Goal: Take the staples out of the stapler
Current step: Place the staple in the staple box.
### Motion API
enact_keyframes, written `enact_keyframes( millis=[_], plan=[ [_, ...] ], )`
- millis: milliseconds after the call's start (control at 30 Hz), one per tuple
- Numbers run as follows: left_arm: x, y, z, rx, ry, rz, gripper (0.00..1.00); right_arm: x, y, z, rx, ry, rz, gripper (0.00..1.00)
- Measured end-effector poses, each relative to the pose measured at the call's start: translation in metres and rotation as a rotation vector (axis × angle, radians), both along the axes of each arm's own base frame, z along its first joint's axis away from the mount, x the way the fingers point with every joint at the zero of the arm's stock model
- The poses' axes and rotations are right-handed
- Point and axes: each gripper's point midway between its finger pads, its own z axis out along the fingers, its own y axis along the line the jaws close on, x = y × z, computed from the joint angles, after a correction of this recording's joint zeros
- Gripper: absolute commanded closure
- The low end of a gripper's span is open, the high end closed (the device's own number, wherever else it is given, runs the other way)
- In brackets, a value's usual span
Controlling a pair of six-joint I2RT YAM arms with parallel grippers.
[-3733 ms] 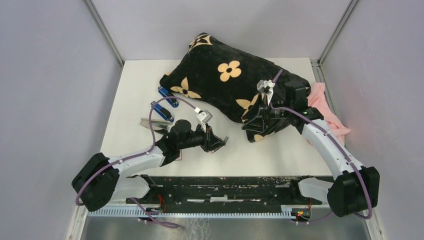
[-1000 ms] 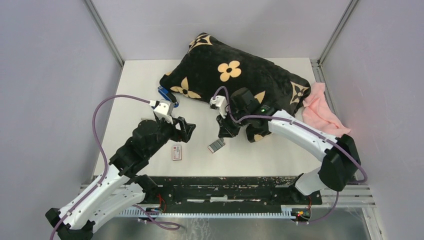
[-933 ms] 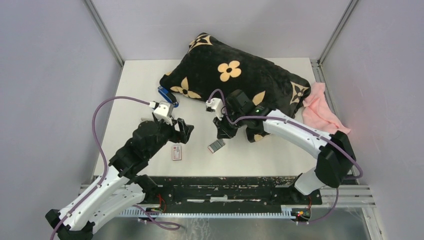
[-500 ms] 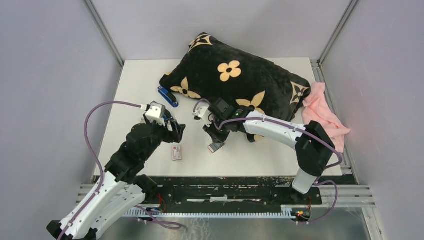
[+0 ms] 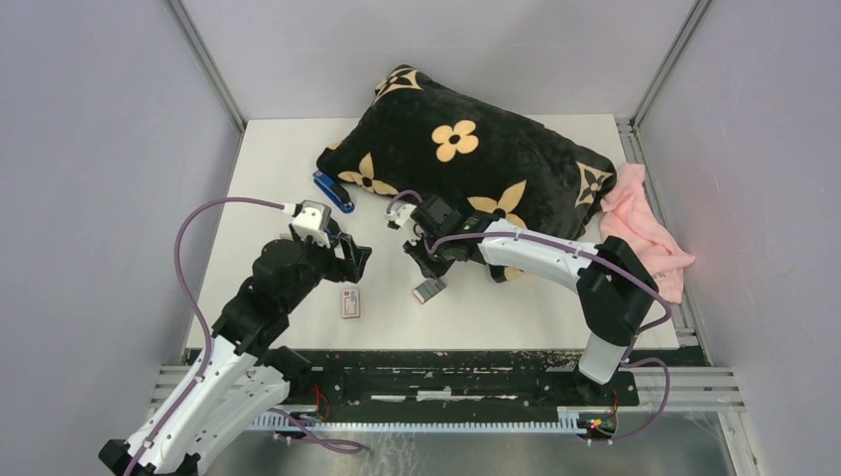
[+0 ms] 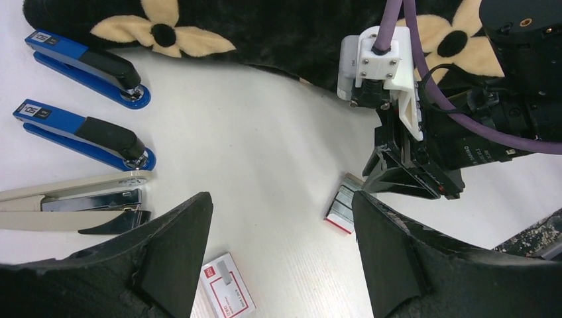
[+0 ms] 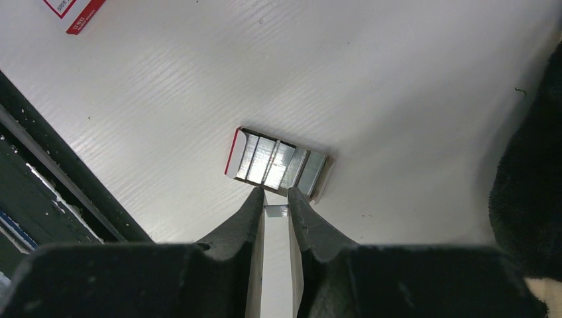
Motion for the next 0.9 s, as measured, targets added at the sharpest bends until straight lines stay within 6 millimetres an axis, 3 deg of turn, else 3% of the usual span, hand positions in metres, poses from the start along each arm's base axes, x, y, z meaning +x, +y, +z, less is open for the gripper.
enact_keyframes(
  millis=[267, 900],
  plan=[
    [-0.001, -0.003, 0.000, -0.007, 0.002, -0.017, 0.16, 0.003, 0.001, -0.003, 0.005, 0.002, -0.048, 0.78],
    [-0.001, -0.004, -0.002, -0.009, 0.008, -0.027, 0.16, 0.004, -0.005, -0.033, -0.060, 0.045, -0.115, 0.78]
  ],
)
